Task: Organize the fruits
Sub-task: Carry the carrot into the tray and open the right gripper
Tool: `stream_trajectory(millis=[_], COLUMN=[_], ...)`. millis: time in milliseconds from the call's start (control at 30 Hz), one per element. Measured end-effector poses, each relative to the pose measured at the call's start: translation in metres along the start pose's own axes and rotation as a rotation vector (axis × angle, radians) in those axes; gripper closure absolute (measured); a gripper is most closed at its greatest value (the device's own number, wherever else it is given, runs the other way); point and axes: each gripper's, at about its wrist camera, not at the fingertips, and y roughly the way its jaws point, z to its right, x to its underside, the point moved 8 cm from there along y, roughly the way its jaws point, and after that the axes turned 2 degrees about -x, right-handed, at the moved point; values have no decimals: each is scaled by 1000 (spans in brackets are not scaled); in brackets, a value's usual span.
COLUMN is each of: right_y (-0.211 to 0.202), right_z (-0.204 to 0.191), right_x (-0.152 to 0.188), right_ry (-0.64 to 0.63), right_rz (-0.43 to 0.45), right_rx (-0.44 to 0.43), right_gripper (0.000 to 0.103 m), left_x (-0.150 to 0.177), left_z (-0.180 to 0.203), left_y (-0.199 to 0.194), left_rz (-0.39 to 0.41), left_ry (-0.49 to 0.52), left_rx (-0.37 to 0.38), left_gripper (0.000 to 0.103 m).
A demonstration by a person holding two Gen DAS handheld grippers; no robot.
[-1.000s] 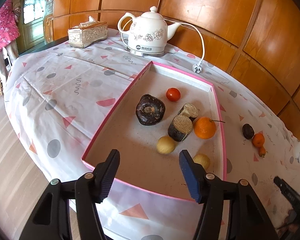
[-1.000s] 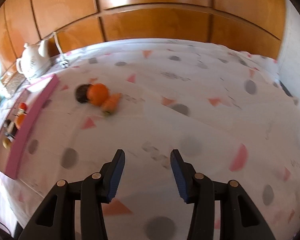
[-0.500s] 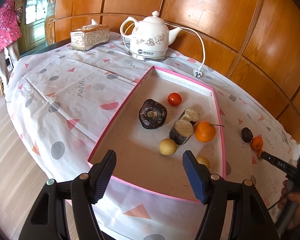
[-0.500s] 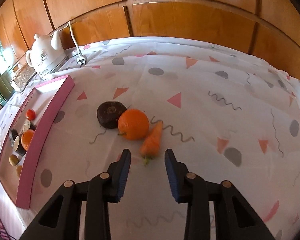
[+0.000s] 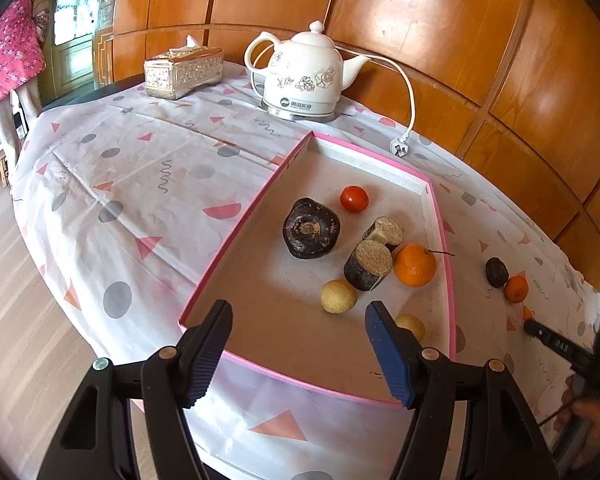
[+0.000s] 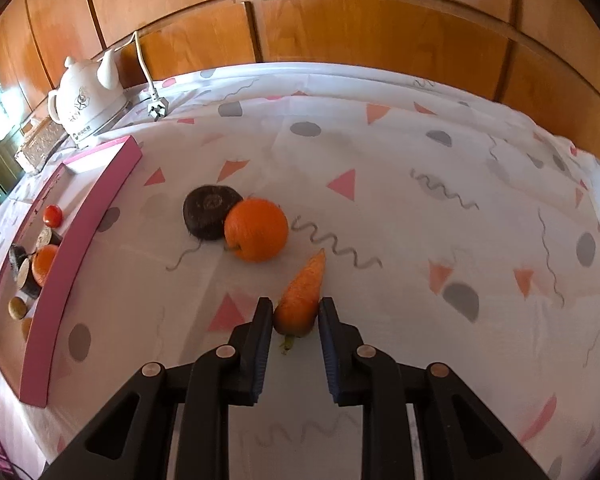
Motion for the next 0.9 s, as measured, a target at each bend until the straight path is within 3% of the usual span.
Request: stream_trajectory(millis=[333,567,900], right_y=[-31,-49,-40], right_z=[-22,-89,-188], right_x=[8,-15,-44], right_ry=[-11,-148,-327], right_rz=[46,86,83], right_rx=[-77,-201,-341], right_gripper=[80,80,80], left_x=[-5,-7,-6], left_z=[-4,-6,-12], left_y=[-12,-16,-14], left_rz=[36,51,47], left_ry=[-12,-14,-28], left_rx=[-2,1,-3], left_gripper=[30,30,30])
